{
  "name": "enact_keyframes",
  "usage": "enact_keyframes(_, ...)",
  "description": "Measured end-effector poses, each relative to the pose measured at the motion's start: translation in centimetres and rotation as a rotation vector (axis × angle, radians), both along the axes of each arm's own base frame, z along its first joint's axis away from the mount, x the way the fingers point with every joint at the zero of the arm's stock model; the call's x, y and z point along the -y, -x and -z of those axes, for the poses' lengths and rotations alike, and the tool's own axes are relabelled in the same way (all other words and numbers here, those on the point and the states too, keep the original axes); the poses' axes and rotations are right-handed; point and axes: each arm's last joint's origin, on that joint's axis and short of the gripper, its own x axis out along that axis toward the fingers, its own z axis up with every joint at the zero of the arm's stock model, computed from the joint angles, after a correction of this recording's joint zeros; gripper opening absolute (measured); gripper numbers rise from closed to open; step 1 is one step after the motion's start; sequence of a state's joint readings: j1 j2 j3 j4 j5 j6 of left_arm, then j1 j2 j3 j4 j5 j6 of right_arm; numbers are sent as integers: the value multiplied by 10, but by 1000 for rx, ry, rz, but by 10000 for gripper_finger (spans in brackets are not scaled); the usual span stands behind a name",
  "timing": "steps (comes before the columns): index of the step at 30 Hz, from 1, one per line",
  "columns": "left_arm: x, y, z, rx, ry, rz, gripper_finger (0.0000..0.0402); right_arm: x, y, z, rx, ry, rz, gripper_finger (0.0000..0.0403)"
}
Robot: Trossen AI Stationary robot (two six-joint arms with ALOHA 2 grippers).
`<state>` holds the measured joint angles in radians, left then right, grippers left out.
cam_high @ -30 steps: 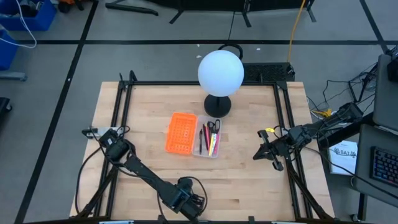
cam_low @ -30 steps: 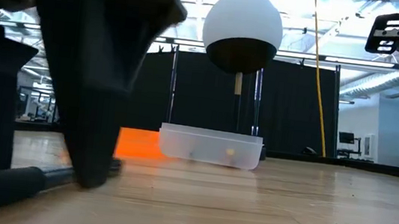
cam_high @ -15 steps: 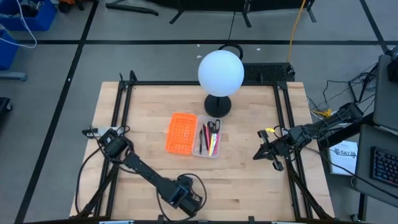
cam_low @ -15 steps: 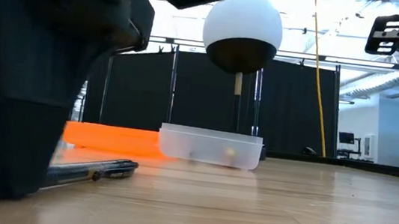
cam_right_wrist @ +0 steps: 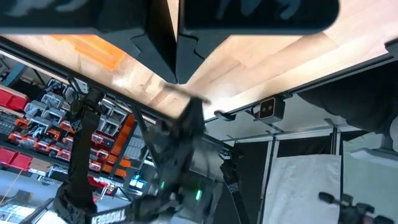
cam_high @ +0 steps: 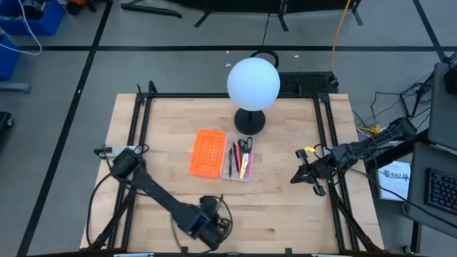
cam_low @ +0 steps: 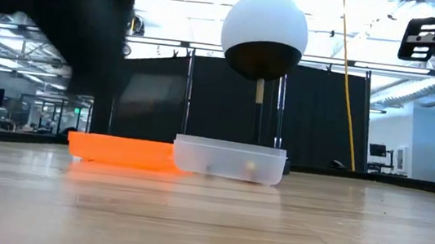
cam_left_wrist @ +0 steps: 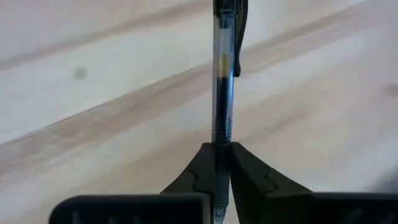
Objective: Pick & place school supplies into a supply box
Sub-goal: Put the black pen into the supply box
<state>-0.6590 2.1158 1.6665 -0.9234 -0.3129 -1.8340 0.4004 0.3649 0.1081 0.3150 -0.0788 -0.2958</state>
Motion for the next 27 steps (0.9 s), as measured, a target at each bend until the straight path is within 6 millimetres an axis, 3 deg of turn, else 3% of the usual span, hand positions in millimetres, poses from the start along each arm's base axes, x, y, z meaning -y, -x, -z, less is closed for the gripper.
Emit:
enact_keyframes(7,-1,43,-56,132,-203,-9,30,0,0,-1,4,-25,0,0)
enact_keyframes(12,-16,53,-89,176,-236,48,30,0,0,-3,4,-50,0,0)
enact_keyframes(16,-37,46,-107,212,-247,37,30,0,0,-3,8,-56,0,0)
enact_keyframes(21,-67,26,-108,157,-231,37,32,0,0,-3,1,-71,1,0)
enact_keyframes(27,-101,-6,-113,237,-240,39,30,0,0,-3,-4,-79,2,0)
